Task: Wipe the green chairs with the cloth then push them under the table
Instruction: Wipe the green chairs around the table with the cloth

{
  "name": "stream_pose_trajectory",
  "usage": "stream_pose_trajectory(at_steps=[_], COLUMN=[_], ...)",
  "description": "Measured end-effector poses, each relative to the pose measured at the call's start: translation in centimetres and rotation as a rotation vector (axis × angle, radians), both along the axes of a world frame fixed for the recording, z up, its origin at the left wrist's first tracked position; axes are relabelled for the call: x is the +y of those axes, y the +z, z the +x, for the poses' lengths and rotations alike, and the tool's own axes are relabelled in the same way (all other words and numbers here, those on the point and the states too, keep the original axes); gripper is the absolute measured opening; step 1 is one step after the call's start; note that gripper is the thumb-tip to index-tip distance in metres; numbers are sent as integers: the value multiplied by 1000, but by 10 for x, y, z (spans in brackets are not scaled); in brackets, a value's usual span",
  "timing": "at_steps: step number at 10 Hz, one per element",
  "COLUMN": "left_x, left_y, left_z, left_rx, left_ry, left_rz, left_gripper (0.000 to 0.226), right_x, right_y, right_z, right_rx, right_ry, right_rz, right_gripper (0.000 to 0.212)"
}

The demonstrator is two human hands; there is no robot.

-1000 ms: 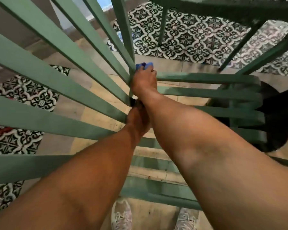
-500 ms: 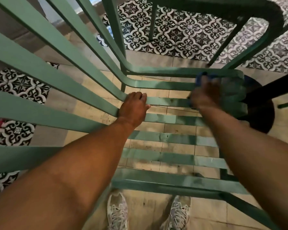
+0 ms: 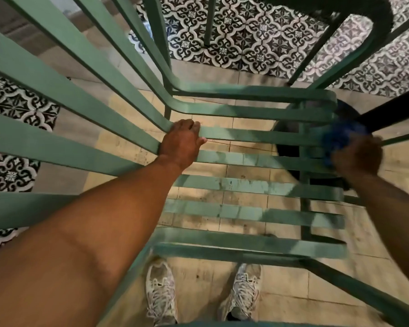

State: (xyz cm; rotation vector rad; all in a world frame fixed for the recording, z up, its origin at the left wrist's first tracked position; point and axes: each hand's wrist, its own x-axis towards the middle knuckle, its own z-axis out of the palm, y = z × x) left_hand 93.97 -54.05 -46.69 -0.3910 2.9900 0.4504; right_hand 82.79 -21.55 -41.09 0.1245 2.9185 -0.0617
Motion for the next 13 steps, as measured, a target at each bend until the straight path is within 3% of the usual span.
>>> stream_pose_trajectory(at_steps=[1, 2, 3, 4, 5, 6, 7, 8, 9, 10, 11, 12, 13], left_x=[-4, -7, 26, 42, 12, -13, -8, -4, -8, -11, -10, -6, -4], left_y=[-3, -1, -1, -8, 3, -1, 1, -3, -5, -4, -3, -8, -10], left_z=[1, 4, -16, -13, -8, 1, 1, 3, 1, -1, 0, 5, 6], left_rx=[-9, -70, -154, -143, -100, -43, -1, -6, -36, -41, -57, -8, 0], left_ry=[1, -22, -17, -193, -59, 20, -6, -15, 63, 66, -22, 8, 34], left_rz=[21, -52, 150, 180, -174, -18, 43, 30, 60, 71, 20, 28, 59], left_gripper=[49, 49, 43, 58, 39, 42, 44, 44, 42, 37, 42, 46, 48], right_x=[-8, -83, -219, -249, -160, -65, 23, -7, -142, -224, -202, -117, 9], right_y=[-16, -21, -39, -38, -32, -17, 0, -6, -20, -24, -23, -13, 21], right_z=[13, 34, 73, 82, 68, 44, 31, 46, 107, 149, 146, 123, 90], right_rx=[58, 74, -176, -221, -156, -40, -2, 46, -145, -252, -211, -179, -187], right_ry=[-242, -120, 76, 178, 303, 141, -198, -113, 166, 260, 426, 426, 122], right_rz=[-142, -390, -647, -665, -458, -186, -56, -93, -362, -491, -396, -232, 22], right_gripper=[43, 37, 31, 35, 47, 53, 55, 50, 45, 49, 55, 53, 56])
